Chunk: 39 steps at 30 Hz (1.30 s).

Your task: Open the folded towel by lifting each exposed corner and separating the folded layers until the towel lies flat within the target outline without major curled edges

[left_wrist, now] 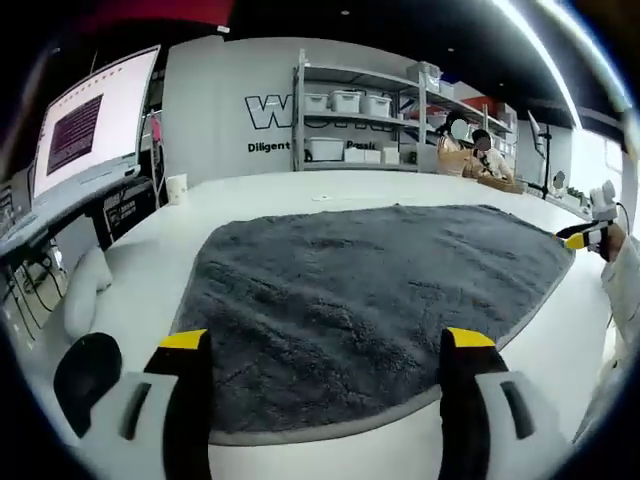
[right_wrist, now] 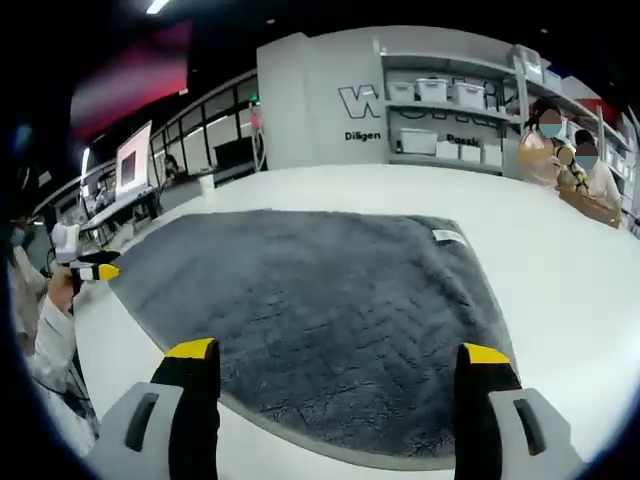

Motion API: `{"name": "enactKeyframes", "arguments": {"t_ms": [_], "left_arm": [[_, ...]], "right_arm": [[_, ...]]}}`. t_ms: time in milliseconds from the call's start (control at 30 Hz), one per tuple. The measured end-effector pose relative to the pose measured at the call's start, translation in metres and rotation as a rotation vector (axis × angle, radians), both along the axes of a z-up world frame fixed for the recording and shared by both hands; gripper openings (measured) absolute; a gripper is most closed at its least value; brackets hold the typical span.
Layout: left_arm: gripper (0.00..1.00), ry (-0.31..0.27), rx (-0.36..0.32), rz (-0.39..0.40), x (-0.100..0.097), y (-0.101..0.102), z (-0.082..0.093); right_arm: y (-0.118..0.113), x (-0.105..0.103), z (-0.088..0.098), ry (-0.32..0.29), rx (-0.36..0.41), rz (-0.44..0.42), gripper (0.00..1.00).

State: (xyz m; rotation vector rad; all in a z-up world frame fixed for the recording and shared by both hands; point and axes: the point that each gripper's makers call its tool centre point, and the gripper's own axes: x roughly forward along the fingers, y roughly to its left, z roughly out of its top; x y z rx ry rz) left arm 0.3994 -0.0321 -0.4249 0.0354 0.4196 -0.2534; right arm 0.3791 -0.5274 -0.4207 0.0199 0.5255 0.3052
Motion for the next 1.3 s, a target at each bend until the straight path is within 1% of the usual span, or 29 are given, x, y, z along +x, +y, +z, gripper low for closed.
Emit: {"name": "enactKeyframes", "arguments": {"t_ms": [67, 100, 233, 267, 300, 433, 600, 933, 1133, 1300], "left_arm": [[0.91, 0.027, 0.041, 0.01, -0.003, 0.003, -0.011], [0.91, 0.042, 0.049, 0.016, -0.004, 0.005, -0.016], [0.91, 0.008, 0.026, 0.014, -0.003, 0.006, -0.016], [0.91, -0.008, 0.022, 0.012, -0.003, 0.006, -0.015], [0.91, -0.021, 0.017, 0.011, -0.003, 0.006, -0.015], [0.9, -0.014, 0.02, 0.014, -0.004, 0.006, -0.014], [0.9, -0.026, 0.016, 0.003, -0.005, 0.007, -0.014], [0.9, -0.035, 0.014, -0.006, -0.012, 0.007, -0.014], [0.88, -0.025, 0.015, -0.002, -0.019, 0.011, -0.014], [0.86, -0.022, 0.016, 0.004, -0.024, 0.015, -0.014]], "right_arm": [[-0.002, 0.003, -0.006, 0.014, -0.019, -0.016, 0.94], [-0.003, 0.003, -0.009, 0.022, -0.021, -0.017, 0.94], [-0.003, 0.003, -0.019, 0.047, -0.042, -0.018, 0.91], [-0.006, 0.001, -0.024, 0.047, -0.113, -0.003, 0.9], [-0.003, -0.002, -0.027, 0.068, -0.117, 0.001, 0.91], [-0.004, -0.003, -0.026, 0.067, -0.122, 0.006, 0.92], [-0.005, -0.008, -0.026, 0.029, -0.116, 0.025, 0.93], [-0.005, -0.018, -0.026, 0.026, -0.115, 0.045, 0.94], [-0.006, -0.021, -0.027, 0.039, -0.118, 0.058, 0.94], [-0.006, -0.023, -0.027, 0.027, -0.114, 0.054, 0.94]]}}
